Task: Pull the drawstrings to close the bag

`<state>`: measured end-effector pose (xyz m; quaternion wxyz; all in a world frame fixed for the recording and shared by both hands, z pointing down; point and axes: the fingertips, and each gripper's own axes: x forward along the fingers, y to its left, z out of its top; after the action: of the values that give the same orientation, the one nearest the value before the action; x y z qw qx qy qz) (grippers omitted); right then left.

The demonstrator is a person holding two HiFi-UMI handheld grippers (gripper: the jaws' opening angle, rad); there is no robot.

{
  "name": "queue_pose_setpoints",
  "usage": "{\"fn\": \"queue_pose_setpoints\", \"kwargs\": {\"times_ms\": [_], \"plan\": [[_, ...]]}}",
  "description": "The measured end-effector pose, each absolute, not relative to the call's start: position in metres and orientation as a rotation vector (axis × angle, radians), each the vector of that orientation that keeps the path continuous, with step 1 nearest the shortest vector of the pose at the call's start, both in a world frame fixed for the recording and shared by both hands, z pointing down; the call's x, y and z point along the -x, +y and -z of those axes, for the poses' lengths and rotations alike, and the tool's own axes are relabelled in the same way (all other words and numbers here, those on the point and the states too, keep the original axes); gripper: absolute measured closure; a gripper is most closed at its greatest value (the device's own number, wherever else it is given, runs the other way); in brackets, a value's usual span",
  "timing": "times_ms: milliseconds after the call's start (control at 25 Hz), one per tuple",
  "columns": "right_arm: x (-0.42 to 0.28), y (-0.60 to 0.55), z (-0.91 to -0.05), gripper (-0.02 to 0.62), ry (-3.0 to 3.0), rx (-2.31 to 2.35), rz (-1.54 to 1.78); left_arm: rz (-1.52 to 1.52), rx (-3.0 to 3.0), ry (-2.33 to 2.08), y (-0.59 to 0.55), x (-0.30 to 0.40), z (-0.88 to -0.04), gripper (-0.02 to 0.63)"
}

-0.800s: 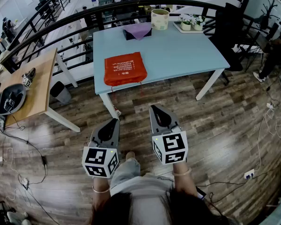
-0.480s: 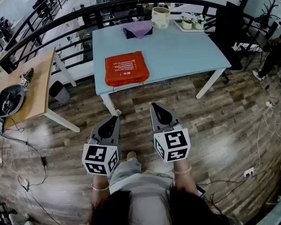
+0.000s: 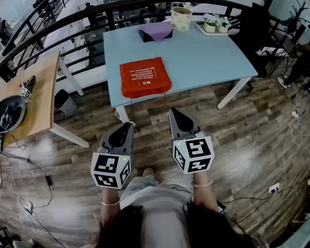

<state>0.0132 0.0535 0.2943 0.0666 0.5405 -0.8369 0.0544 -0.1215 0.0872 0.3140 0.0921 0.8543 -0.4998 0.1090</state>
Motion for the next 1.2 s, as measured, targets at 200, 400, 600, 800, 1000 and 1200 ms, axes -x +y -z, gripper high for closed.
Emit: {"fn": "queue_pose_setpoints", "kwargs": {"times_ms": [200,400,600,800,1000,1200], "plan": [[0.002,0.036,-0.293,0.569,-2.505,-1.661,-0.146,-0.322,-2.550,-1.459,0.070,0.138,-0.317,0.574],[0.019,0.022,-0.295,0.569,-2.508,-1.668,-0.157,-0.306,-2.549,-1.437,0.053,0.156,-0.321,0.572],[0.022,0.010,-0.299,0.569,-2.475,-1.700,-0.159,-0.310,-2.543,-1.402,0.040,0.164,-0.330,0.572],[0.021,-0.001,-0.308,0.568,-2.414,-1.700,-0.129,-0.335,-2.544,-1.371,0.028,0.161,-0.338,0.572],[0.019,-0.016,-0.316,0.568,-2.389,-1.684,-0.119,-0.347,-2.529,-1.360,0.013,0.158,-0.346,0.572],[0.012,-0.039,-0.323,0.568,-2.377,-1.661,-0.128,-0.362,-2.500,-1.370,-0.010,0.155,-0.353,0.570]]}}
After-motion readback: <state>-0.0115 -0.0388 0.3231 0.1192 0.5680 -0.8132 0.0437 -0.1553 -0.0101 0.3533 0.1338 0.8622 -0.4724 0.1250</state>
